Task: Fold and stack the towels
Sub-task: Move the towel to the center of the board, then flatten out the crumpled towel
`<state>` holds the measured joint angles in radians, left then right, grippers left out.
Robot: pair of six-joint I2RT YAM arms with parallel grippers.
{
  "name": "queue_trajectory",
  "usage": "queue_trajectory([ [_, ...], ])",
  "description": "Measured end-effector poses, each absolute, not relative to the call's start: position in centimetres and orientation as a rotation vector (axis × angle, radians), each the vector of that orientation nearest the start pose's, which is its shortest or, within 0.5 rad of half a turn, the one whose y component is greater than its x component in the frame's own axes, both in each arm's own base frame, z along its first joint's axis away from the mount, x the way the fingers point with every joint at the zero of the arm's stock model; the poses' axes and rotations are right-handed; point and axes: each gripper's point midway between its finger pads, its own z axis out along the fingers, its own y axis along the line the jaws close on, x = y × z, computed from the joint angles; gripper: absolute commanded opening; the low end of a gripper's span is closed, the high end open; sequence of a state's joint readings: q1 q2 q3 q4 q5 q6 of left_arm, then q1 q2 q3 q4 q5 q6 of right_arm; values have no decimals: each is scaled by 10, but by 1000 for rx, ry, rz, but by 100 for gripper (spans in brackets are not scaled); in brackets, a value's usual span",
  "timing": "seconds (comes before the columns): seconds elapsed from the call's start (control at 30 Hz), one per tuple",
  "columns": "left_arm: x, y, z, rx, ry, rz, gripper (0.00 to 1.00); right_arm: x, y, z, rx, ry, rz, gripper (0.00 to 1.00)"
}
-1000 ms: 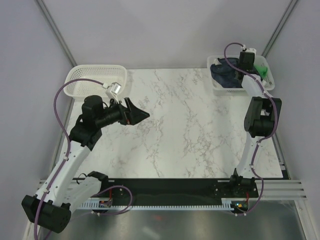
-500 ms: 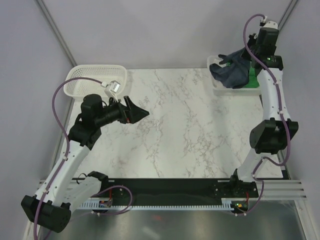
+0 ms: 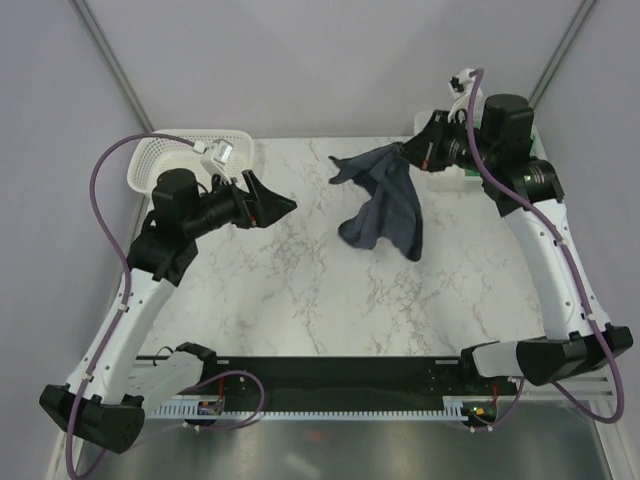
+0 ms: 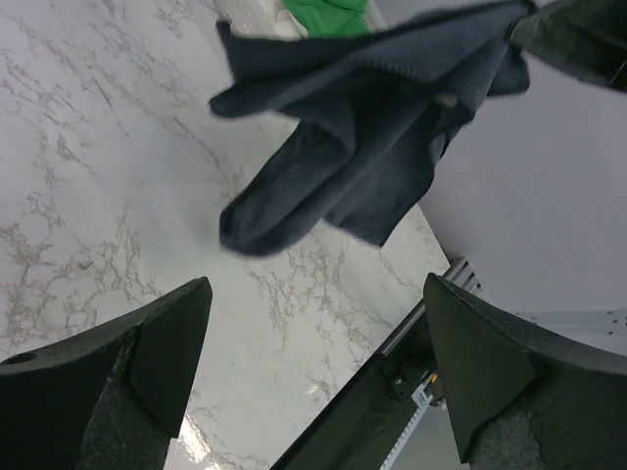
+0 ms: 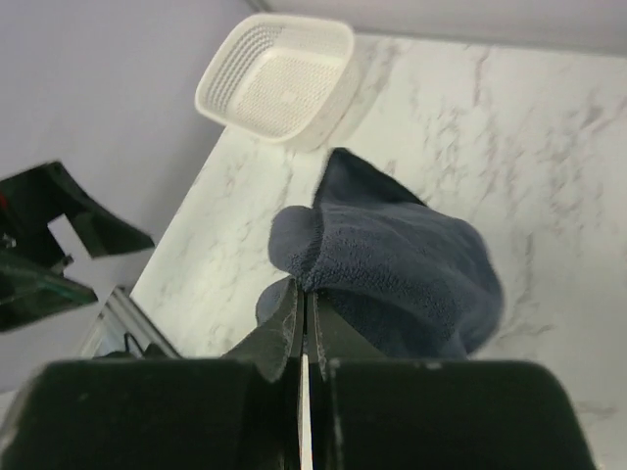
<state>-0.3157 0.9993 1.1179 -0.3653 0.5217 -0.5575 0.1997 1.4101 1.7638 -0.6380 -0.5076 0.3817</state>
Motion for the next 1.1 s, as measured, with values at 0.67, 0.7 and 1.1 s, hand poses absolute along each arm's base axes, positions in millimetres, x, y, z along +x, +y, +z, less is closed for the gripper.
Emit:
queue_trajectory([
  [0.67, 280, -189, 175, -63, 2350, -911, 84, 336, 137, 133, 93, 2528, 486, 54],
  [0.7, 281, -193, 170, -54, 2364, -914, 82, 341, 135, 144, 88, 2493, 467, 54],
  [1.1, 261, -254, 126, 98, 2494, -992, 74, 312, 107, 137, 164, 2465, 330, 52],
])
